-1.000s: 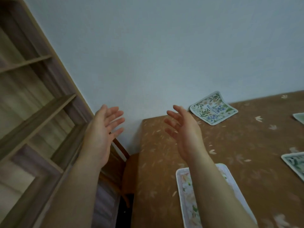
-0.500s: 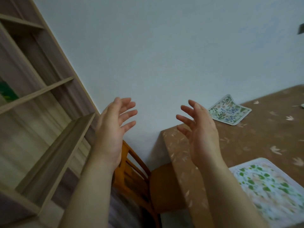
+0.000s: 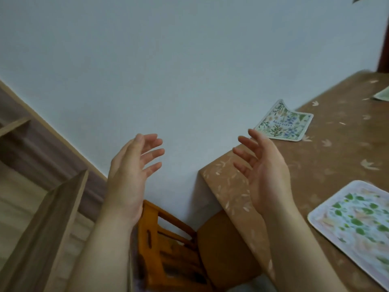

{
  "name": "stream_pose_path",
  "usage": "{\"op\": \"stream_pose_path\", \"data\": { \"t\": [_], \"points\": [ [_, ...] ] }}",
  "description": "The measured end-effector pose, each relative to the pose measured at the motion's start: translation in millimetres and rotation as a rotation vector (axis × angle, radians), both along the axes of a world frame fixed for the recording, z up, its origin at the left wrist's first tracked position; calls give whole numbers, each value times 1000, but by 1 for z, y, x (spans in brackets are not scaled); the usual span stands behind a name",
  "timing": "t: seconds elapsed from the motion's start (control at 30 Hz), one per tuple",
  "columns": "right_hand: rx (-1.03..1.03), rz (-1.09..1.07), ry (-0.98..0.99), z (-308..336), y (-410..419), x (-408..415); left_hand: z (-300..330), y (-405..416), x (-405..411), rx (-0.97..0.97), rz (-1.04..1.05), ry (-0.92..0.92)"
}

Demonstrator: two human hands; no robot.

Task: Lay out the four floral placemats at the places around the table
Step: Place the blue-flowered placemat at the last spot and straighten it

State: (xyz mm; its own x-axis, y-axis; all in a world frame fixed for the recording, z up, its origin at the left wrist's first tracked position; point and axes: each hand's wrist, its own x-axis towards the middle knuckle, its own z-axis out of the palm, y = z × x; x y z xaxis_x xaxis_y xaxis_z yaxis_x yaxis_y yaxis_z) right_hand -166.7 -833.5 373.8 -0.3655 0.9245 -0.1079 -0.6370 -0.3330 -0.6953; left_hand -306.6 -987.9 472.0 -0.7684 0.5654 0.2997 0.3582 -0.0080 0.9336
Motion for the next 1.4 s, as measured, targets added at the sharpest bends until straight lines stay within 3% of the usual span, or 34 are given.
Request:
{"op": "stream_pose_path", "data": {
  "t": [0.2,0.4,0.5,0.6,0.67,0.93,1.13,1.4],
  "points": [
    [-55,-66,-62,-25,22,-39,-39,53,-53,-119,-153,-171],
    [-32,-285,-151,-25,49,-52,-48,112,-101,-62,-358,-292],
    [-14,-389,-157,-16,52,-64,-49,133,-125,-92,-505,-265],
    [4,-424,-147,-18,53,-82,-50,143,-159,-227,-597,-100],
    [-13,-390,-157,-21,62,-96,-52,148,-178,-269,-591,-38],
    [-79,-317,-110,-38,147,-137,-61,223,-184,-233,-464,-146],
    [-124,-326,-81,-58,237,-125,-95,341,-154,-268,-448,-234],
    [-130,-322,-134,-147,372,-106,-197,519,-125,-404,-479,-372]
  ]
}}
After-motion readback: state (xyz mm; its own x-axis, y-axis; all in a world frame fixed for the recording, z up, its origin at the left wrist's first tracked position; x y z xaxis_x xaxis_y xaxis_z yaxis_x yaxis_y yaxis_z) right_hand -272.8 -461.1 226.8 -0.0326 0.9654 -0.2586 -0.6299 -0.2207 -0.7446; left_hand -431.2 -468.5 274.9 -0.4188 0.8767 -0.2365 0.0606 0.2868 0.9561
